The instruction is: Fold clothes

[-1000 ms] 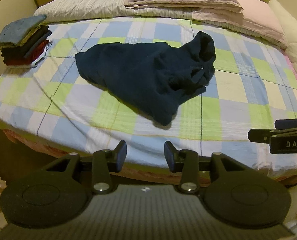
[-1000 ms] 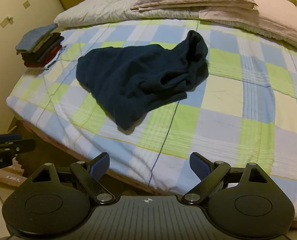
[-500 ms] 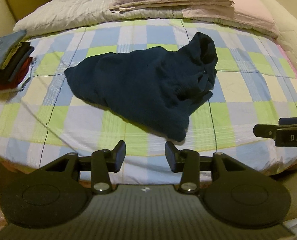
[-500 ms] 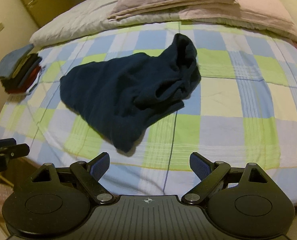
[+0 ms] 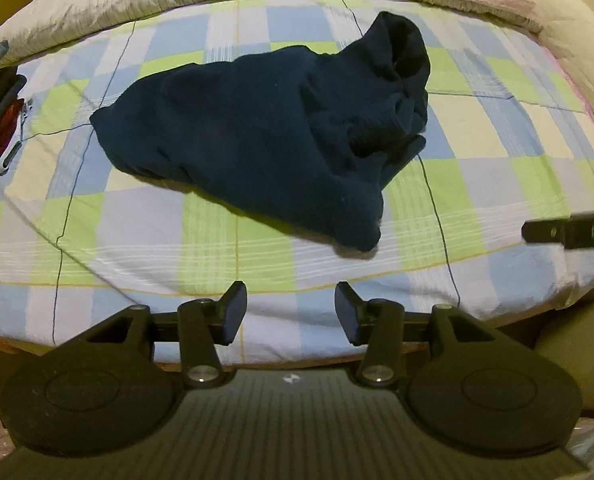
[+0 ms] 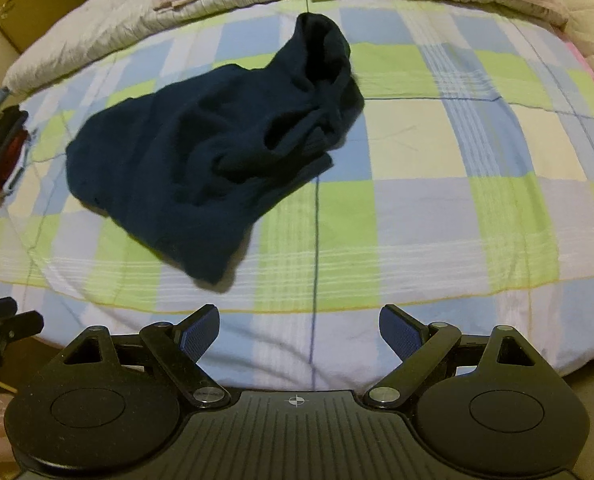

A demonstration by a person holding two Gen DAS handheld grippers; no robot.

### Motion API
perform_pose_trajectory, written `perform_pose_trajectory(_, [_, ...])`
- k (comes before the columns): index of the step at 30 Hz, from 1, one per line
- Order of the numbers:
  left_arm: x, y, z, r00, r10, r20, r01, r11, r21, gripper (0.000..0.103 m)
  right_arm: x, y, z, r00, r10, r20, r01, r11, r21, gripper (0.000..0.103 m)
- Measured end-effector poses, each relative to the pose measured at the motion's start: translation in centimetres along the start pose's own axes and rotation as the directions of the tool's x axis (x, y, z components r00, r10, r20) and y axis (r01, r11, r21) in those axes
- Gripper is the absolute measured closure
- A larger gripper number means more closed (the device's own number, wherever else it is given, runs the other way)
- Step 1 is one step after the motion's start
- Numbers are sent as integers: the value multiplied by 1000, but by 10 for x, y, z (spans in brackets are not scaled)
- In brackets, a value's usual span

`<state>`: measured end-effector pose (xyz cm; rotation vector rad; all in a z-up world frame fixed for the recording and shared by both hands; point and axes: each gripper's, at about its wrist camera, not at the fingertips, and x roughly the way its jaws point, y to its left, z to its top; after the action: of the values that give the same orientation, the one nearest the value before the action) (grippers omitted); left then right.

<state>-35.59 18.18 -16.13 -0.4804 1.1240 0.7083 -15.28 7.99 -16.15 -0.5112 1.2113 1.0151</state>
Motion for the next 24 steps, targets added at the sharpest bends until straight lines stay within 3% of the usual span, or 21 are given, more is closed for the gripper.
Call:
perform_pose_trajectory(8, [39,-40,6,998,65,21,-66,997,33,51,32,-24,43,999,-39,35,44,984,-172,13])
perform_pose_trajectory(15, [99,-82,0,995,91,31,-91,996,8,48,73,-61,77,992,-84,97,114,920,-376,13])
perform_pose_trajectory(20, [151,-109,-7,988,148,50,-151,987,49,48,108,-93,81,995,-98,29,102,926,-362,13])
perform_pose_trajectory(24, [191,-120,-4,970,236,62,-242,963,117,50,125,-99,76,995,-90,-33,72,926,-372,13])
